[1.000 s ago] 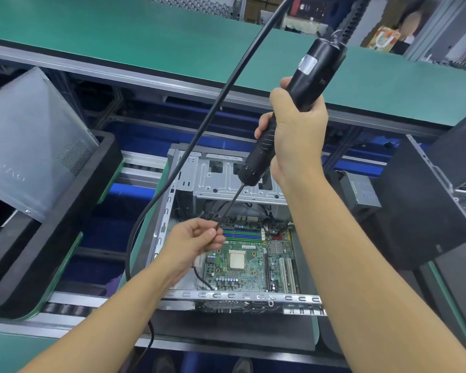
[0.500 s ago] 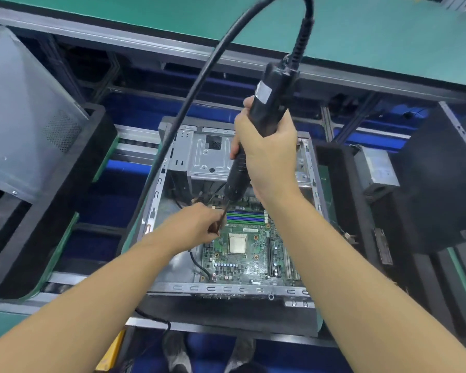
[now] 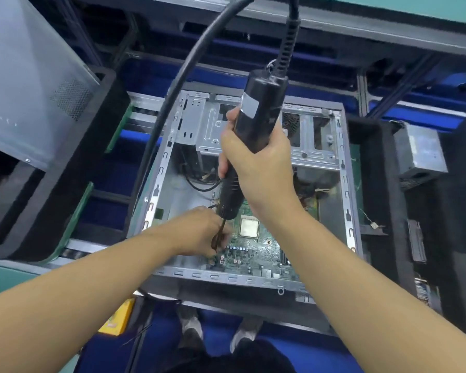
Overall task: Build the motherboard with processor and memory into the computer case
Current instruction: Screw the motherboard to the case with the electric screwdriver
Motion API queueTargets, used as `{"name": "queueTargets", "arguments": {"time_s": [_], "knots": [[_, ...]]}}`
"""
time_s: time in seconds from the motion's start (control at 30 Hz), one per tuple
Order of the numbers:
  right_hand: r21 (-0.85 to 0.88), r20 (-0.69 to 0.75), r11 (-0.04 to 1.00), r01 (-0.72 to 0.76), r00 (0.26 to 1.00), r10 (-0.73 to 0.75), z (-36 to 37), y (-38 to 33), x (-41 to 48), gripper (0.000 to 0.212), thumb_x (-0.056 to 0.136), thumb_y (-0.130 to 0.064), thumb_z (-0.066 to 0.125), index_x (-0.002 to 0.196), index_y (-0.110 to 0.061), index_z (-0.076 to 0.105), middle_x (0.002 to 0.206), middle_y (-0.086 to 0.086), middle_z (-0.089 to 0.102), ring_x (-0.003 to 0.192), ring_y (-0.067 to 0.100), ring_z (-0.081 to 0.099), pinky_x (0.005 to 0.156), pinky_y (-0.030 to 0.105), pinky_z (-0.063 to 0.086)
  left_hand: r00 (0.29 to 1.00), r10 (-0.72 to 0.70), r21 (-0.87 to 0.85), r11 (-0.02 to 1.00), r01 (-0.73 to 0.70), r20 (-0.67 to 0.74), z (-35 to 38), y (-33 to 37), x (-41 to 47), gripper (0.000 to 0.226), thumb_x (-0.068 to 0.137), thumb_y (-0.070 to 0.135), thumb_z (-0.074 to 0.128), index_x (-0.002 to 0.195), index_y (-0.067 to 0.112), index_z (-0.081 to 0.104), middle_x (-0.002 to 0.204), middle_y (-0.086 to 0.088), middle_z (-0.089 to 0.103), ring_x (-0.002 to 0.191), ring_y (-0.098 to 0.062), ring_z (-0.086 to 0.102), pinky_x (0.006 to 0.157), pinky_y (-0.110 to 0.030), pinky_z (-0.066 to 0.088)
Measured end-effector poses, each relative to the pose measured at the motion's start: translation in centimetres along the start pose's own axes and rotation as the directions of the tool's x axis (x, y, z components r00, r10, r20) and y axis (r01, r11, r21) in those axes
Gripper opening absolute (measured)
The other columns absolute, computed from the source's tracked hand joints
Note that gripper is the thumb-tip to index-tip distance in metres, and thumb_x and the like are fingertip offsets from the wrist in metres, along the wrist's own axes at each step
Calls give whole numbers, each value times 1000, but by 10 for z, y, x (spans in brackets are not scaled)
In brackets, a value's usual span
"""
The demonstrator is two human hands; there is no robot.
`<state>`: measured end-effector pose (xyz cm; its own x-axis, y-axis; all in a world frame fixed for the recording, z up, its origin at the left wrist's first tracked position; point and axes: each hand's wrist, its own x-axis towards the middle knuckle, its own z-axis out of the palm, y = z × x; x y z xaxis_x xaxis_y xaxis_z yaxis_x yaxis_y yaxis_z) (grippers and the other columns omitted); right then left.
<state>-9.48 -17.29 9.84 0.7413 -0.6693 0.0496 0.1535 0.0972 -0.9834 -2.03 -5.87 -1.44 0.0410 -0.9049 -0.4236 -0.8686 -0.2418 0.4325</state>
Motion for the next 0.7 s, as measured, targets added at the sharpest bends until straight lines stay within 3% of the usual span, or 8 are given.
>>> {"name": "queueTargets", "arguments": {"time_s": [0.17,0.43,0.6,0.7], "knots": [[5,38,1000,26,999,-26,8,-6,2,21,85,-7,63,104,-1,55,74,8,57,48,23,52,49,33,48,999,-44,-93,995,47,29,-8,2,-5,15,70,14,65,79,25,61,73,11,64,70,-5,59,63,-26,51],[-20,1,999,49,999,-49,-6,-9,7,17,85,-6,61,101,-9,56,76,4,57,49,26,51,53,33,47,984,-174,-150,973,176,25,-5,-2,9,11,75,20,77,78,23,66,74,11,67,73,-10,64,70,-27,55],[-39,-59,994,99,993,-101,-25,-15,8,14,87,-8,63,98,-15,58,76,-3,59,50,26,53,53,34,47,975,-224,110,969,222,2,7,2,18,13,79,38,70,80,25,69,87,10,70,89,-11,61,90,-34,40],[-42,-108,994,99,989,-103,-37,-17,9,13,91,-8,63,99,-17,59,74,-5,59,49,26,54,53,36,47,961,-274,180,948,262,44,13,10,27,14,75,40,74,73,28,67,85,11,68,88,-12,60,90,-38,34]]}}
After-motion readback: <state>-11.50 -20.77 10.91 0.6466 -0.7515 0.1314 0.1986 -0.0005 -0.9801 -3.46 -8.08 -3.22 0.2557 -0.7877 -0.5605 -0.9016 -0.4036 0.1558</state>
